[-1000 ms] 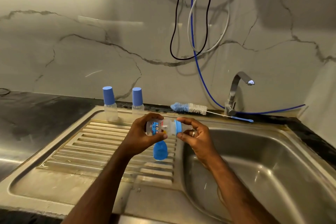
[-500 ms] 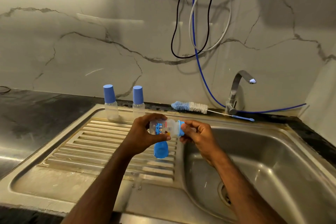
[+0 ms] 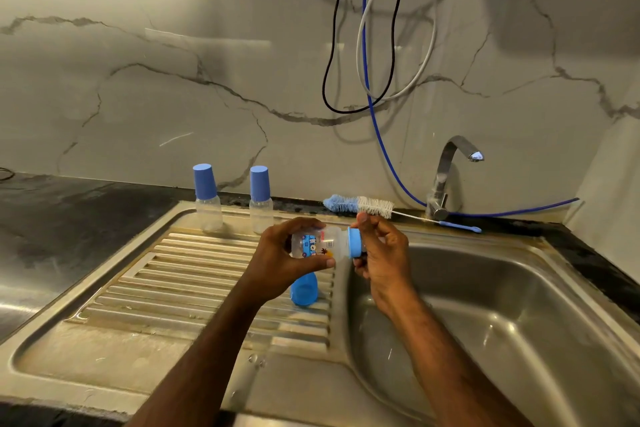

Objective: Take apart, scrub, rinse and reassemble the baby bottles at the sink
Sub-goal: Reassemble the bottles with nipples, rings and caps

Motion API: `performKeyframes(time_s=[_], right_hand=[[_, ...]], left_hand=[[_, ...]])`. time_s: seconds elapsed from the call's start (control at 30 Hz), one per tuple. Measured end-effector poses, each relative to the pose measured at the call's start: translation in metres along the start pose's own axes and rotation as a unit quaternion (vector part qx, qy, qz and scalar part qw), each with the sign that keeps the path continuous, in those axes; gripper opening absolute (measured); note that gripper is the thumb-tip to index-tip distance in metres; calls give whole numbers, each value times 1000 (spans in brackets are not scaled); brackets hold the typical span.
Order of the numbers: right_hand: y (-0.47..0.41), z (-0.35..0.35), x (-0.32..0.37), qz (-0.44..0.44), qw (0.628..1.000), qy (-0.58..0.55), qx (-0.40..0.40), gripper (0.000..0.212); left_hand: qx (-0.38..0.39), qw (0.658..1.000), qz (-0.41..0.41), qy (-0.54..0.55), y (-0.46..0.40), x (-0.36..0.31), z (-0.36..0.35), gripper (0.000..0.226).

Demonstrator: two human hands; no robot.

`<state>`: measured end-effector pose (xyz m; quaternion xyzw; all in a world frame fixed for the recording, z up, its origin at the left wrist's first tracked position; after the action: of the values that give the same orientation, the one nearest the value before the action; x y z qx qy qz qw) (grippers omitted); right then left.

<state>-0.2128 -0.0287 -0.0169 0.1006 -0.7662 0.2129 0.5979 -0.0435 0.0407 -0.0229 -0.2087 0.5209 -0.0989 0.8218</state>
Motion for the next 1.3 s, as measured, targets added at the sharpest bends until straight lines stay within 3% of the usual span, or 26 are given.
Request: performKeyframes(time_s=[0.13,0.23,0.33,0.47,0.57,0.63,0.73,0.83,0.97,1.07,1.13,1.23,1.3], right_hand=[[2,8,3,-2,987,-81,136,36],[-1,12,3,-8,981,-100,168,48],[-3,11,1,-25,988,-34,148,41],[-3,10,-3,-52,992,112,41,63],[-5,4,-1,3,996,88,-9,41],[-6,2,0,28,999,46,3,31],[-2,4,1,13,993,-30,110,29],[-1,9,2,-8,978,-89,186,44],[-5,11,0,-21,987,-31,158,38],[-6,11,-3,-30,990,106,85,61],[-8,11,-3,-28,985,164,41,65],[-12,9,-2,11,987,155,30,44],[-12,10,-1,13,991,113,67,31]], left_hand=[[-18,999,5,31,0,1,6,57],[-12,998,7,59,2,1,9,55],[-4,998,3,56,3,0,7,56],[14,999,2,34,2,-2,-2,58],[20,999,3,26,1,-2,-5,59],[9,999,5,38,0,-1,-4,58],[-12,997,14,80,1,0,3,54],[-15,993,19,113,3,2,8,51],[3,992,17,123,3,2,4,52],[13,996,11,91,2,3,1,56],[12,996,11,83,2,5,-1,57],[13,997,23,77,2,7,-1,56],[15,996,27,85,2,8,-1,55]])
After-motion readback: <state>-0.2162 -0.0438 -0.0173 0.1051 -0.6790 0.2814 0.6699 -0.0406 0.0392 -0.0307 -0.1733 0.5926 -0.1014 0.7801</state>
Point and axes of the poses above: each hand's wrist, its own y-axis away from the middle knuckle, its own z-axis out of the back of the hand, x = y × z, the point moved 3 cm from there along -y, towards the middle knuckle, and after that the axes turned 10 degrees about x, right-handed, at the moved point
